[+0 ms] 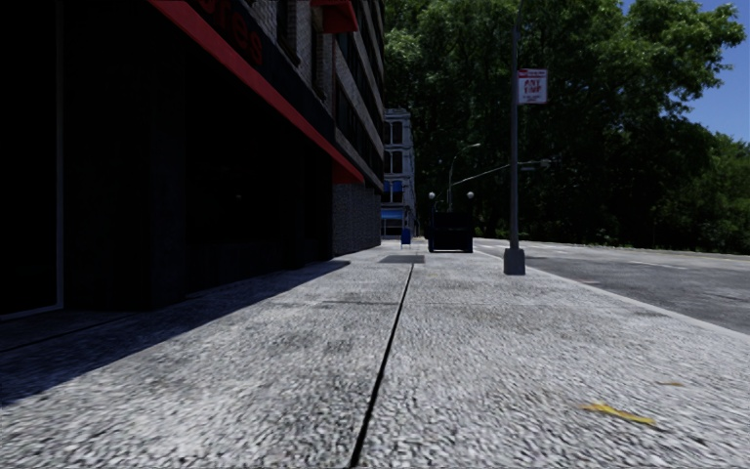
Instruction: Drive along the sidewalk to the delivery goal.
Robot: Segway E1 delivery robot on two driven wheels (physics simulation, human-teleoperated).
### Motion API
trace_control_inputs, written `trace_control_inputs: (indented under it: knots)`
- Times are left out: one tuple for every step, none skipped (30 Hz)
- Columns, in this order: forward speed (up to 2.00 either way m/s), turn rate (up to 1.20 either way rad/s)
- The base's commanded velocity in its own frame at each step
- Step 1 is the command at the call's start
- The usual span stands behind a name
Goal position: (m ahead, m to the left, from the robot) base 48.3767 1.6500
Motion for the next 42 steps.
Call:
trace_control_inputs:
  knots:
    - [2.00, 0.00]
    - [2.00, 0.00]
    - [2.00, 0.00]
    - [2.00, 0.00]
    - [2.00, 0.00]
    - [2.00, 0.00]
    - [2.00, 0.00]
    - [2.00, 0.00]
    - [2.00, 0.00]
    - [2.00, 0.00]
    - [2.00, 0.00]
    - [2.00, 0.00]
    - [2.00, 0.00]
    - [2.00, 0.00]
    - [2.00, 0.00]
    - [2.00, 0.00]
    - [2.00, 0.00]
    - [2.00, 0.00]
    - [2.00, 0.00]
    - [2.00, 0.00]
    - [2.00, 0.00]
    - [2.00, 0.00]
    - [2.00, 0.00]
    - [2.00, 0.00]
    - [2.00, 0.00]
    - [2.00, 0.00]
    - [2.00, 0.00]
    - [2.00, 0.00]
    - [2.00, 0.00]
    - [2.00, 0.00]
    - [2.00, 0.00]
    - [2.00, 0.00]
    - [2.00, 0.00]
    - [2.00, 0.00]
    - [2.00, 0.00]
    - [2.00, 0.00]
    - [2.00, 0.00]
    - [2.00, 0.00]
    - [2.00, 0.00]
    - [2.00, 0.00]
    - [2.00, 0.00]
    - [2.00, 0.00]
